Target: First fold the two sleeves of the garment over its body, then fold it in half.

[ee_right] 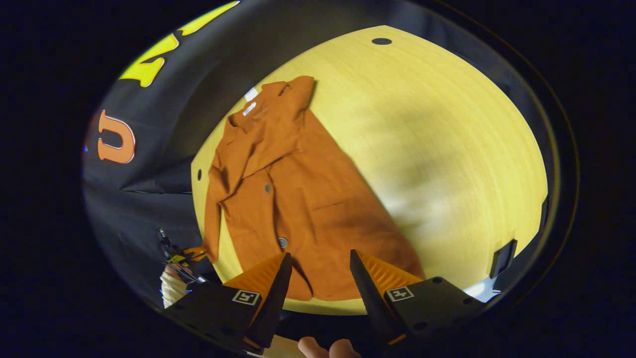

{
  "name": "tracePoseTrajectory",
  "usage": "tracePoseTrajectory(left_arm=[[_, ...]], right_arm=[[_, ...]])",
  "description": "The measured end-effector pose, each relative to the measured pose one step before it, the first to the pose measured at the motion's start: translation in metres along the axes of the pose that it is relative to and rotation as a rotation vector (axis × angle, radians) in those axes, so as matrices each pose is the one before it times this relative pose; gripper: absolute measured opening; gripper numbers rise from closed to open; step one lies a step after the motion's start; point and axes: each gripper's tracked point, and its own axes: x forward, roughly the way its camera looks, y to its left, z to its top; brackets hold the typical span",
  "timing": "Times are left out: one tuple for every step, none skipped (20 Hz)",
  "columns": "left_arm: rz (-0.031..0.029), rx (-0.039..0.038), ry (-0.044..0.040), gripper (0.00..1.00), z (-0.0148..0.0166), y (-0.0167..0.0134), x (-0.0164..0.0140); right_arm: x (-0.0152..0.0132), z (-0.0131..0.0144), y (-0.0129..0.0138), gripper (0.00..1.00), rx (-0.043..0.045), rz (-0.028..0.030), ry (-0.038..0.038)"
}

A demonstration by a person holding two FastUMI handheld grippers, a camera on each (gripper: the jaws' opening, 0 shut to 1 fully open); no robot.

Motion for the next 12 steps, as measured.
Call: tracePoseTrajectory(left_arm=[[-0.00934, 0.01651, -0.01649, 0.03, 0.00840, -0.01092, -0.00941], [-0.00781, 0.02126, -0.02499, 0.03, 0.01015, -0.01150, -0.01032], [-0.00788, 0.02226, -0.02255, 0.03, 0.00913, -0.01328, -0.01064], [-0.01915, 0.02171, -0.02099, 0.03, 0.00696, -0.01714, -0.01133], [-0.02318, 0.02199, -0.01663, 0.03, 0.00761, -0.01925, -0.01031], [-0.01103, 0.02546, -0.01372, 0.03, 0.00655, -0.01767, -0.00868], [-0.01149, 0.03452, -0.01660, 0.03, 0.00794, -0.01953, -0.00814], [-0.00701, 0.03995, -0.01539, 0.03, 0.00612, -0.01917, -0.00561], [-0.00277, 0.04478, -0.01117, 0.03, 0.00432, -0.01964, -0.00656], [-0.00422, 0.04321, -0.00666, 0.03, 0.00302, -0.02199, -0.00644], [-0.01113, 0.03974, -0.00312, 0.03, 0.00347, -0.02349, -0.00479], [-0.01495, 0.03559, -0.00285, 0.03, 0.00346, -0.02524, -0.00164]], right_arm=[[-0.00068, 0.00073, -0.00871, 0.78, 0.01168, -0.00345, -0.00308], [-0.00190, 0.00074, -0.00929, 0.83, 0.01341, -0.00027, -0.00327], [0.00167, 0.00041, -0.01158, 0.91, 0.01648, -0.01297, -0.00016], [0.00049, 0.00174, -0.01215, 0.91, 0.01226, -0.00931, -0.00302], [-0.00147, 0.00156, -0.01130, 0.91, 0.01036, -0.01140, 0.00251], [-0.00061, 0.00112, -0.01173, 0.91, 0.00727, -0.01034, 0.00210], [0.00073, 0.00198, -0.00945, 0.91, 0.00539, -0.01098, 0.00250], [-0.00048, 0.00176, -0.01215, 0.91, 0.00541, -0.01488, -0.00020], [-0.00032, 0.00239, -0.00998, 0.91, 0.00959, -0.01058, -0.00132], [-0.00078, 0.00220, -0.01103, 0.91, 0.00449, -0.01132, -0.00382], [-0.00007, 0.00000, -0.01200, 0.91, 0.00080, -0.01551, -0.00154], [-0.00014, 0.00125, -0.01176, 0.92, -0.00916, -0.00738, 0.00257]])
